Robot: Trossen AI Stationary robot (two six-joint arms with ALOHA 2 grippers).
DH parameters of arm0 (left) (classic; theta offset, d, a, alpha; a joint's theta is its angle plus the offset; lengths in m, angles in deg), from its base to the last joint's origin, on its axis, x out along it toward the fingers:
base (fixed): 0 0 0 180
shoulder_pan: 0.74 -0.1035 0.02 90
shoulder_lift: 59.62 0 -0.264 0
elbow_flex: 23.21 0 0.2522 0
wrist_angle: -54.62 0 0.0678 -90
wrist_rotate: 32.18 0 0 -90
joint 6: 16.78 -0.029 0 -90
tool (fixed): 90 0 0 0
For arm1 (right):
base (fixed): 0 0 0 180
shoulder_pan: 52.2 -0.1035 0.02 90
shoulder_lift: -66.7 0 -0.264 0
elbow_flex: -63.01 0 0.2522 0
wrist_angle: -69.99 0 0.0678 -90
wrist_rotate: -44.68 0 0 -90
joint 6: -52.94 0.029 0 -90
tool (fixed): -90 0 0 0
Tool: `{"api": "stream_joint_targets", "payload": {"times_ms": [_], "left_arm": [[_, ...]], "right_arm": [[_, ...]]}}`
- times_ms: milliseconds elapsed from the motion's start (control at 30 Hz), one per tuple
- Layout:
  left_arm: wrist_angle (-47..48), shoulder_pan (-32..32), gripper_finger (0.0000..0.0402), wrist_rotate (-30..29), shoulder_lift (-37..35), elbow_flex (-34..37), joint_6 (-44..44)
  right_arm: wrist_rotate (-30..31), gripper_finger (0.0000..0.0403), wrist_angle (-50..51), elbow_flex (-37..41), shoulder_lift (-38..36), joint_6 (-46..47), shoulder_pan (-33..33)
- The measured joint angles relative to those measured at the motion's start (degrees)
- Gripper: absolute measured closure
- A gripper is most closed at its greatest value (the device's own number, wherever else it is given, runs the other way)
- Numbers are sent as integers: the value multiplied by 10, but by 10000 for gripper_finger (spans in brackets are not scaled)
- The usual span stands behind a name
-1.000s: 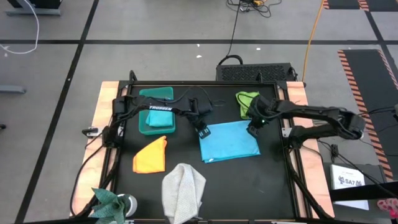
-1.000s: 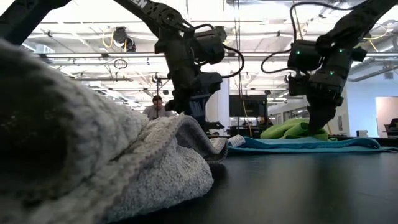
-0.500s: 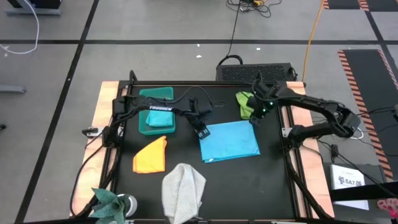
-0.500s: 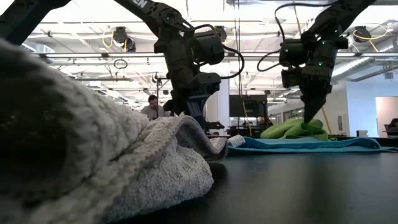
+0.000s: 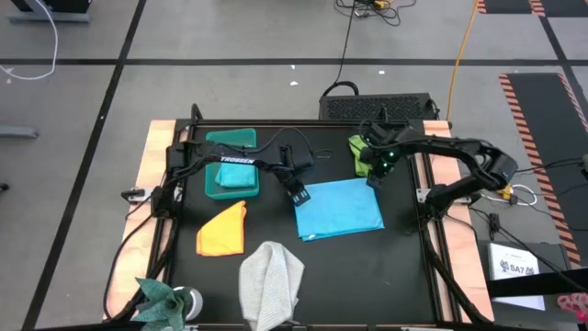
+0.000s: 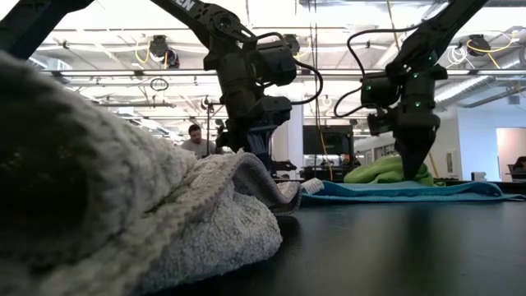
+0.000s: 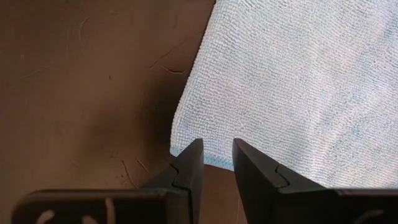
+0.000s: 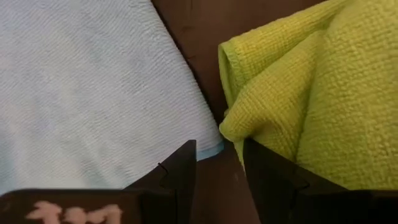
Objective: Fold microfiber towels
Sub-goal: Fold the blue microfiber towel
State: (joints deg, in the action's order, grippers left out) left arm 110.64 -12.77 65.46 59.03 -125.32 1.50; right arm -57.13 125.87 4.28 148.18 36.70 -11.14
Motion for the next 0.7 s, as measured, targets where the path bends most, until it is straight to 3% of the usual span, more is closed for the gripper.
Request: {"api": "stream_joint_targets", "payload": {"times_ms": [333,700], "left_arm": [[13,-3,314,45,27,0,2],[4,-7,314,44,35,0,15]], "right_arm": [[-3,279,-1,0,23,-21,1],[-25,280,6,0,22,-41,1]]}}
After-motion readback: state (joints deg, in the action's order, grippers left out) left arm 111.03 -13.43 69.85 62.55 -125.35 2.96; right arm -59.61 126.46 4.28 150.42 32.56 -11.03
